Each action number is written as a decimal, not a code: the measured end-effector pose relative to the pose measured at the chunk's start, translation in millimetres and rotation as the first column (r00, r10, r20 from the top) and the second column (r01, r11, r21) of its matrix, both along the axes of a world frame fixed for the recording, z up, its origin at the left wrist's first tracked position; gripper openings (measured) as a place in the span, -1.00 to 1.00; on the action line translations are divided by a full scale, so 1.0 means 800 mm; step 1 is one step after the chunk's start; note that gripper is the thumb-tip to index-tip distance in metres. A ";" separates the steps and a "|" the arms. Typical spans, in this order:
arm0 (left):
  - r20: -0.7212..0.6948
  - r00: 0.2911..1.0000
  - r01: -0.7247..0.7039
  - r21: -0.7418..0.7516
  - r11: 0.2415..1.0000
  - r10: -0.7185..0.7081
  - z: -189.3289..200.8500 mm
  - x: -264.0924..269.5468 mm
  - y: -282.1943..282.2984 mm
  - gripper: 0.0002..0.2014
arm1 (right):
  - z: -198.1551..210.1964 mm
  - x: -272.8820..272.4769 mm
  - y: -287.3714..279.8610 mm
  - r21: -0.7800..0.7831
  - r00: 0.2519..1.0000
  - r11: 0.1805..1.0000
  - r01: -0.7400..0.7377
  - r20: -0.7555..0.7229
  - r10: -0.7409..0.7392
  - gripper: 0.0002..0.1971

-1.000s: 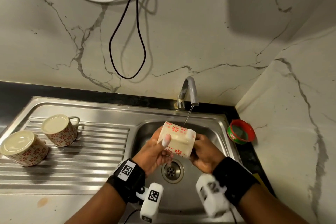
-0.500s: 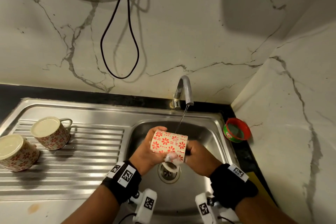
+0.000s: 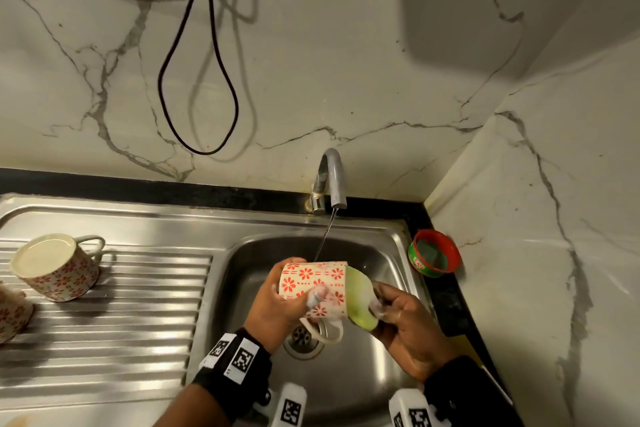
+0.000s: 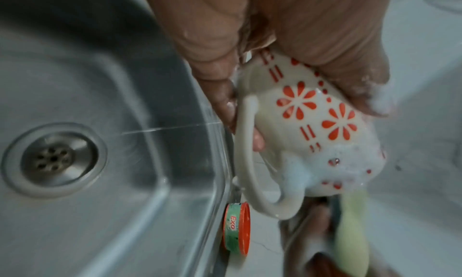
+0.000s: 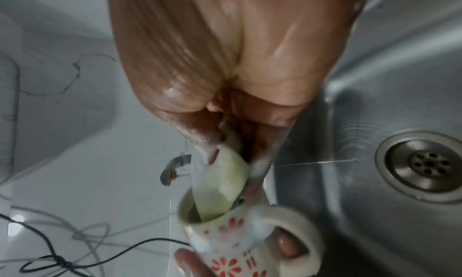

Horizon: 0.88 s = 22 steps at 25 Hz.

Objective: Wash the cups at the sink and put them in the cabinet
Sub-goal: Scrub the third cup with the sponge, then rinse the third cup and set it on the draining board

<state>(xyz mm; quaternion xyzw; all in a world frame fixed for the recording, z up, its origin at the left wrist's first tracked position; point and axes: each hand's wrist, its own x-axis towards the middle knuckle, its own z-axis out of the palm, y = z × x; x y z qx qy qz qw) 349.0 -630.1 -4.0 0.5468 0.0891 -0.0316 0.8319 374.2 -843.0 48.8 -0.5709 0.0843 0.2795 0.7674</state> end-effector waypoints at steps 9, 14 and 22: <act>-0.418 0.908 -0.085 -0.211 0.974 -0.011 -0.059 0.036 -0.066 -0.02 | -0.049 0.139 -0.161 -0.478 0.863 0.724 0.498 0.359 -0.357 -0.59; -0.491 0.871 -0.128 -0.242 0.962 -0.008 -0.070 0.049 -0.089 -0.07 | -0.066 0.207 -0.184 -0.854 0.839 0.219 0.472 0.512 0.184 -0.65; -0.538 0.842 -0.152 -0.303 0.941 -0.038 -0.062 0.062 -0.078 0.02 | -0.066 0.139 -0.108 -0.632 0.671 0.600 0.491 0.713 0.203 -0.71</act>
